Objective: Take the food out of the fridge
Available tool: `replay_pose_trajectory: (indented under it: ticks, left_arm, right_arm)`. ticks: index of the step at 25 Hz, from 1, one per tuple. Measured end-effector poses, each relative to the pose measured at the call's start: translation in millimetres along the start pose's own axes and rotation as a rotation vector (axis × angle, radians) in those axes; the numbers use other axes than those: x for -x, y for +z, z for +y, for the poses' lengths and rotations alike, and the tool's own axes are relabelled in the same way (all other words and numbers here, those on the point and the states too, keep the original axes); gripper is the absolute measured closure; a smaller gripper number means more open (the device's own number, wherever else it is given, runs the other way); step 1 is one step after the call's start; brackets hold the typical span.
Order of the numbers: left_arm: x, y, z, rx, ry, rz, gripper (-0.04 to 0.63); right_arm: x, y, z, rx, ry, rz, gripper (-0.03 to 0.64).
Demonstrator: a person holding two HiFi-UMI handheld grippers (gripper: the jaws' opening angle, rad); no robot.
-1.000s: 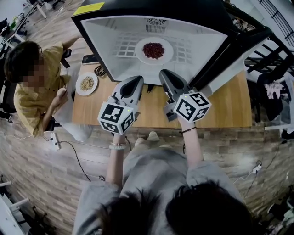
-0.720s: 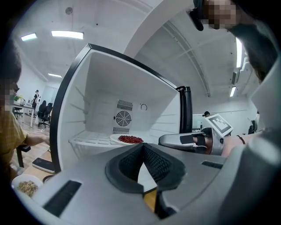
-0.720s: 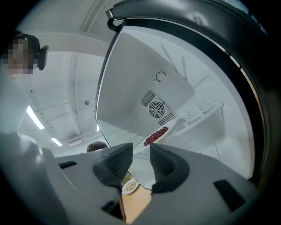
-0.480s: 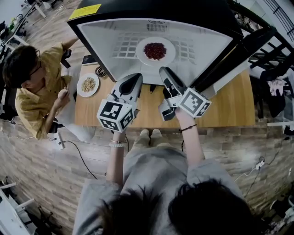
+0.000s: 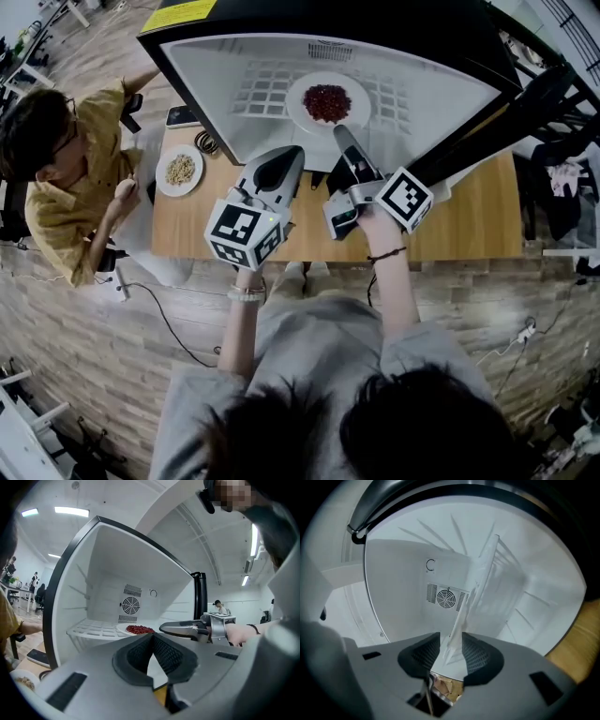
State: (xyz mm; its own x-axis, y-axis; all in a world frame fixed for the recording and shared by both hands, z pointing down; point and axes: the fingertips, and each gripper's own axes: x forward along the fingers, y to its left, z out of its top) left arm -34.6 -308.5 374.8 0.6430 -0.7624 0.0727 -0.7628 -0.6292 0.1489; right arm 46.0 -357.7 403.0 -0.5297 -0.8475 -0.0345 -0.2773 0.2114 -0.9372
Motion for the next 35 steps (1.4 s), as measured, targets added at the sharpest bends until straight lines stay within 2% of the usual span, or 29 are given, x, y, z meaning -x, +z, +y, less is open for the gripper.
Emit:
replay_pose_trajectory:
  ticks: [6, 10, 22, 23, 35]
  left_arm:
    - [-4, 1, 7, -0.001, -0.019, 0.002, 0.588]
    - [-6, 3, 8, -0.002, -0.032, -0.003, 0.588]
    - [-14, 3, 13, 0.002, -0.056, -0.001, 0.588]
    - [-14, 3, 13, 0.002, -0.058, 0.0, 0.588]
    - [-12, 2, 16, 0.0, -0.066, 0.007, 0.588]
  right_arm:
    - [-11, -2, -2, -0.087, 0.009, -0.021, 0.48]
    - [-15, -2, -3, -0.192, 0.029, -0.051, 0.48]
    - [-18, -3, -7, -0.34, 0.068, -0.074, 0.523]
    - [-18, -2, -6, -0.35, 0.074, -0.077, 0.548]
    - [-17, 0, -4, -0.385, 0.095, -0.102, 0.549]
